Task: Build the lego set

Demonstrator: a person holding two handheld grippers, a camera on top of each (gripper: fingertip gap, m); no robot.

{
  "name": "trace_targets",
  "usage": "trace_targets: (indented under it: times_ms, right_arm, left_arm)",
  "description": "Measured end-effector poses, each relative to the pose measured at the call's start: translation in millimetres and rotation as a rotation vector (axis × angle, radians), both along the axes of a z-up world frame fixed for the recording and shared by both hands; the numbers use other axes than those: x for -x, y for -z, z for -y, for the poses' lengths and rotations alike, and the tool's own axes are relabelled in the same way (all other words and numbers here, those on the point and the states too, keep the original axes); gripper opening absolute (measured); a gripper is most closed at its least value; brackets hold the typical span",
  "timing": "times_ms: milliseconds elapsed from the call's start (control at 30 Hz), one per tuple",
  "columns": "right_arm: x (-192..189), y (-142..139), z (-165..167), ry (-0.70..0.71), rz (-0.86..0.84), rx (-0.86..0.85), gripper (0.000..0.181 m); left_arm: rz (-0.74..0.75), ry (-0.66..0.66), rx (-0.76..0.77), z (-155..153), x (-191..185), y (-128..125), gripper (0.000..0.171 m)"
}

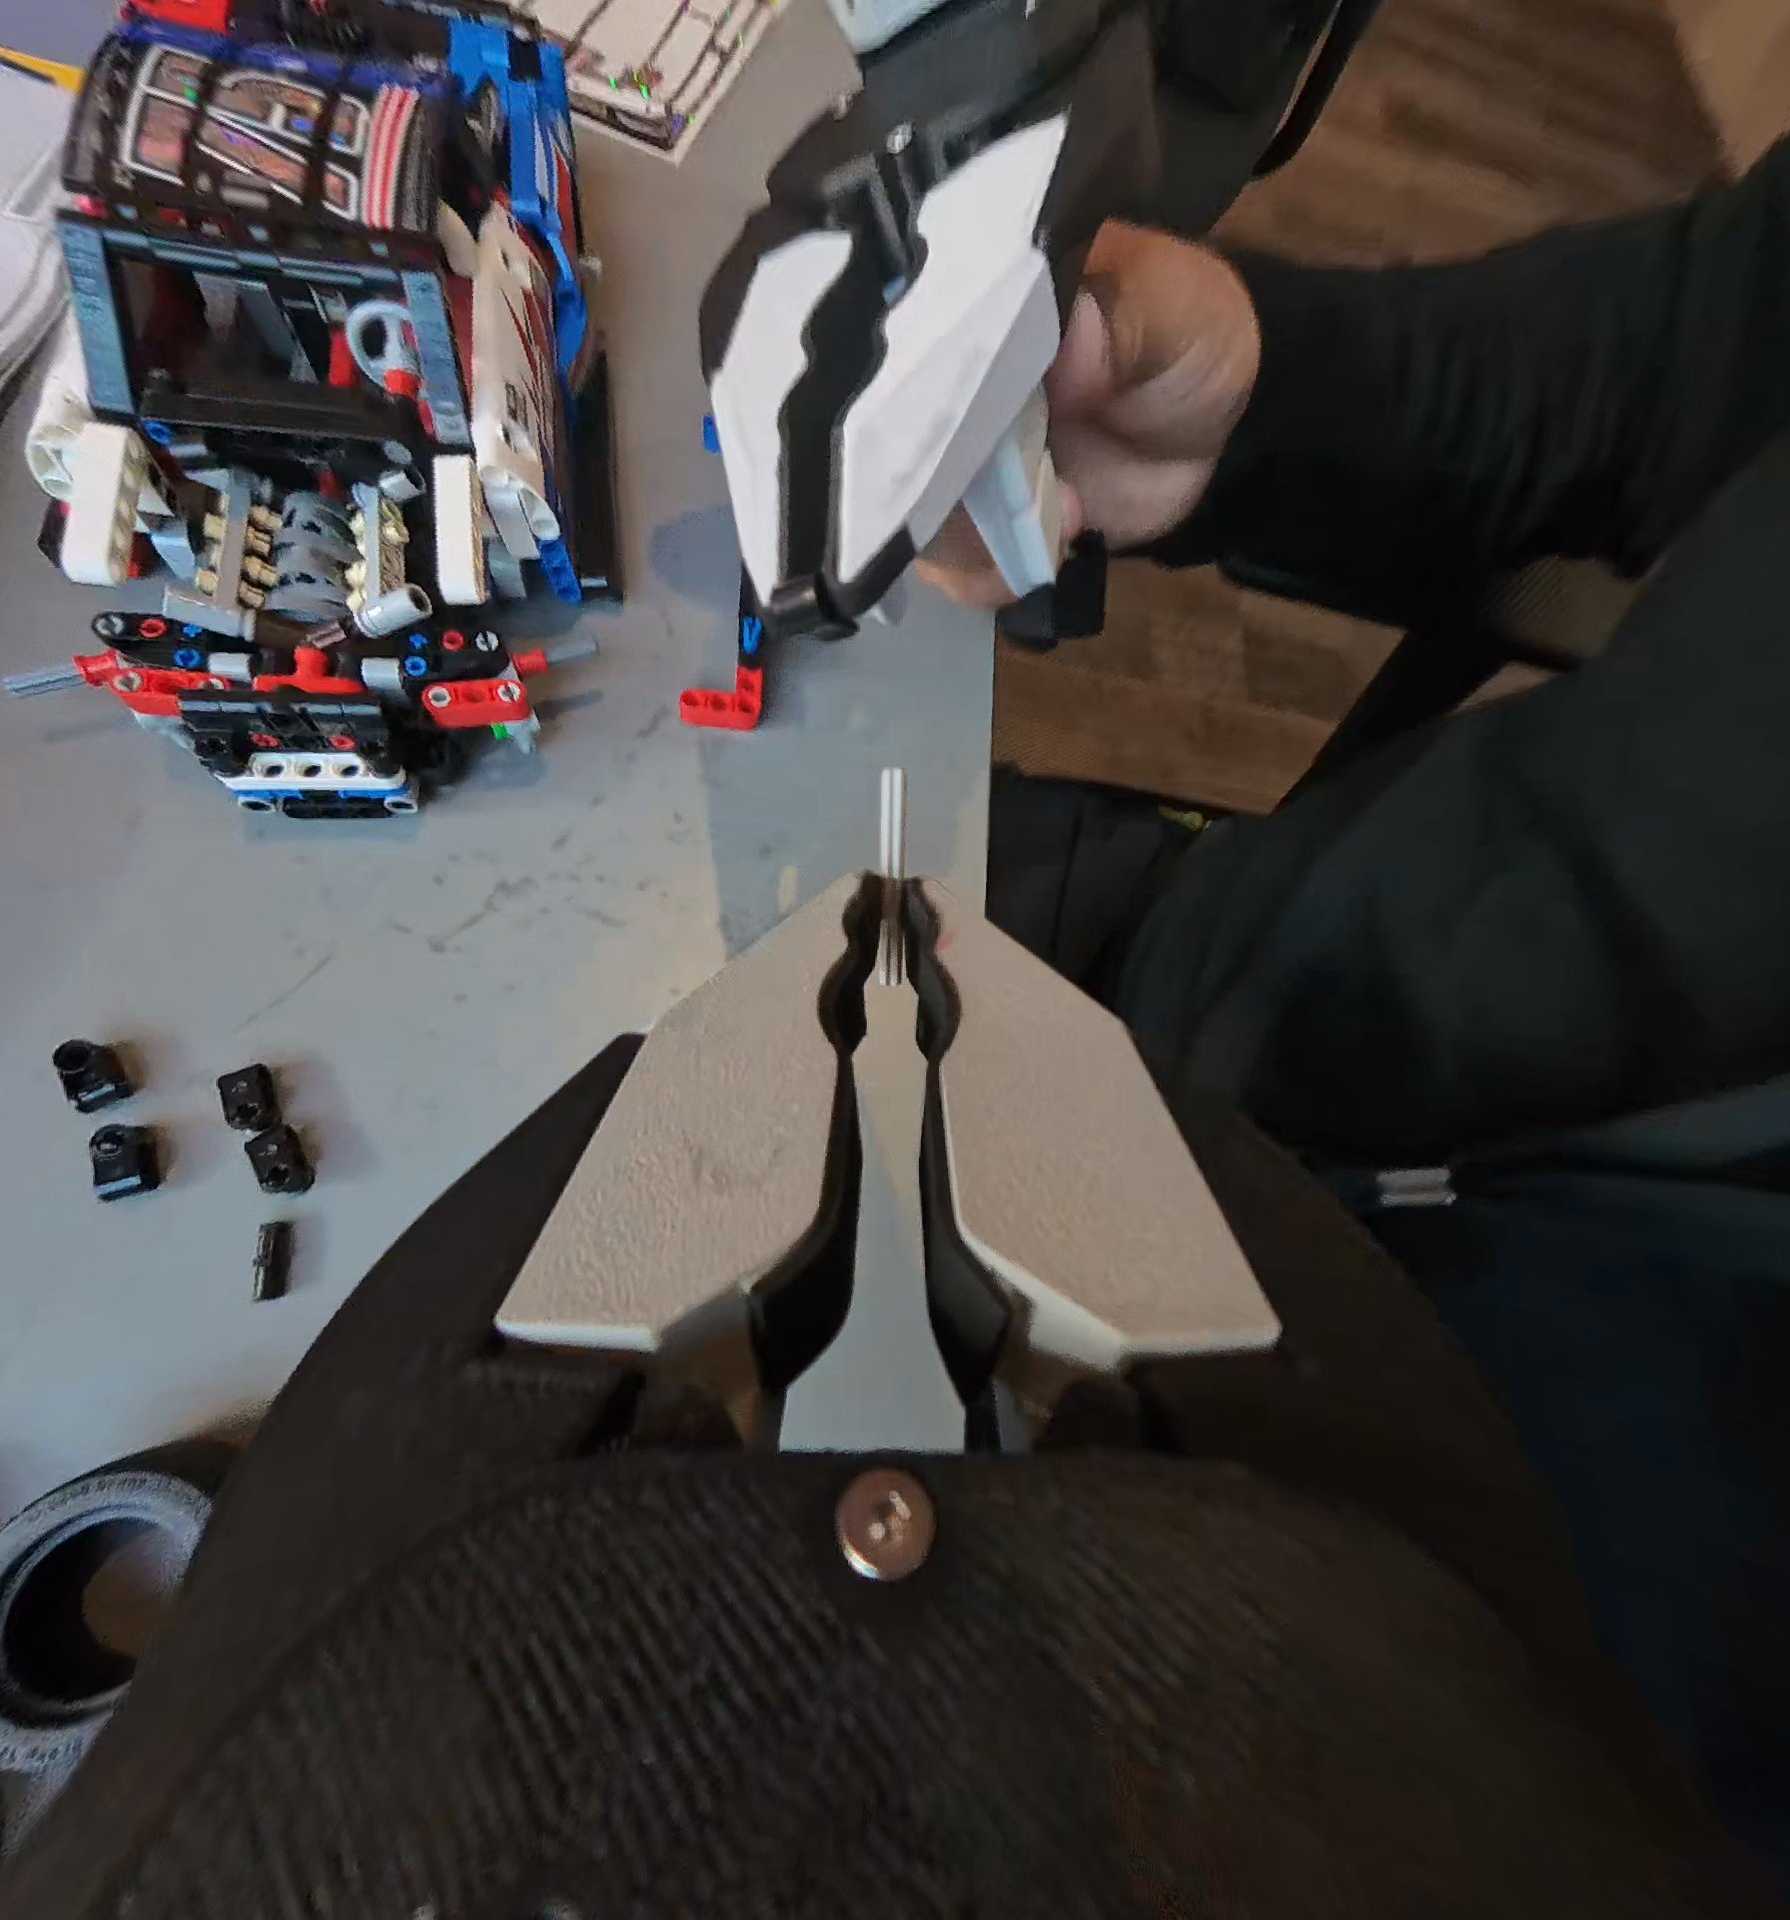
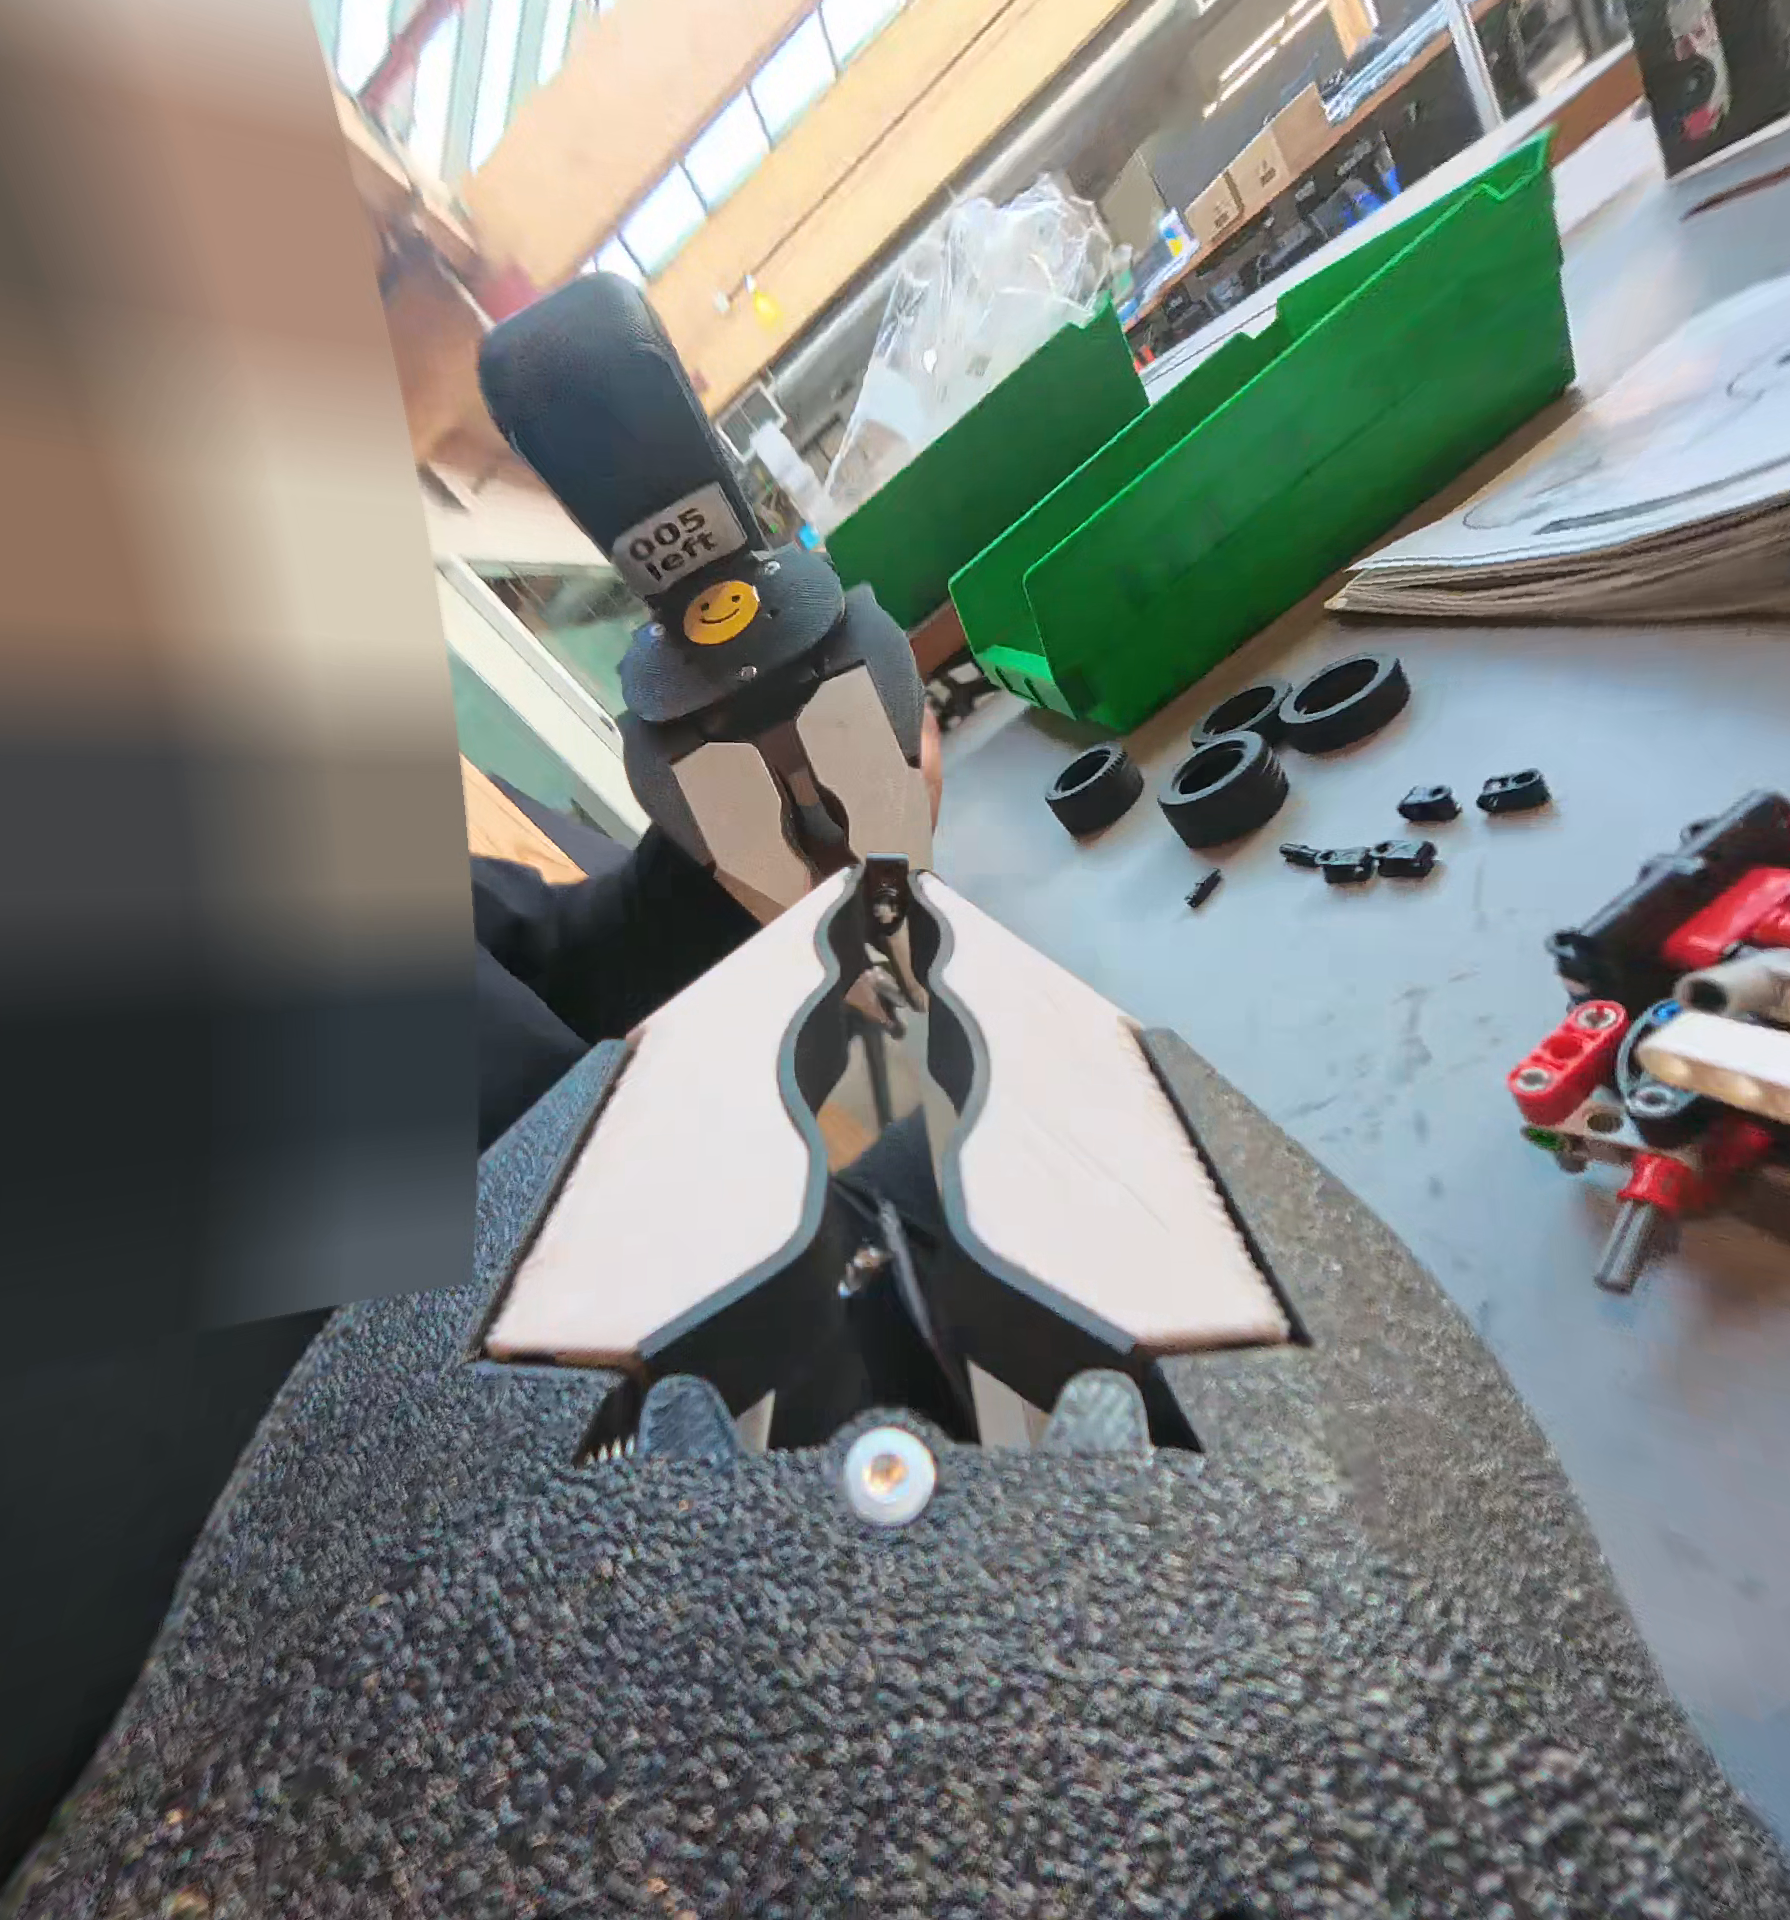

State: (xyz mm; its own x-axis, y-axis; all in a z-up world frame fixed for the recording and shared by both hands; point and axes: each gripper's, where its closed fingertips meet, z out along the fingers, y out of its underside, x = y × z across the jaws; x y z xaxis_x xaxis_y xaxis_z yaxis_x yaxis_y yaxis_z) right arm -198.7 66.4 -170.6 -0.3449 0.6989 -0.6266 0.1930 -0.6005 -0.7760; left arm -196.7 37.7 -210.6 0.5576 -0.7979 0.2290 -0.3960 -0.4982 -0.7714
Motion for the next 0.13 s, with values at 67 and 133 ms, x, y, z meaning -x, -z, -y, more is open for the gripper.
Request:
trace_targets:
  times_ms: [67,133]
  right_arm:
    - [-0.4,-0.4,-2.3,-0.017,0.022,0.081,0.007]
    - [-0.8,-3.8,-1.4,-0.042,0.025,0.146,0.007]
  left_arm:
    - [0.075,-0.021,0.065,-6.9,-0.8,-7.7,0.001]
    - [0.168,-0.027,0.133,-10.7,-4.0,-15.1,0.002]
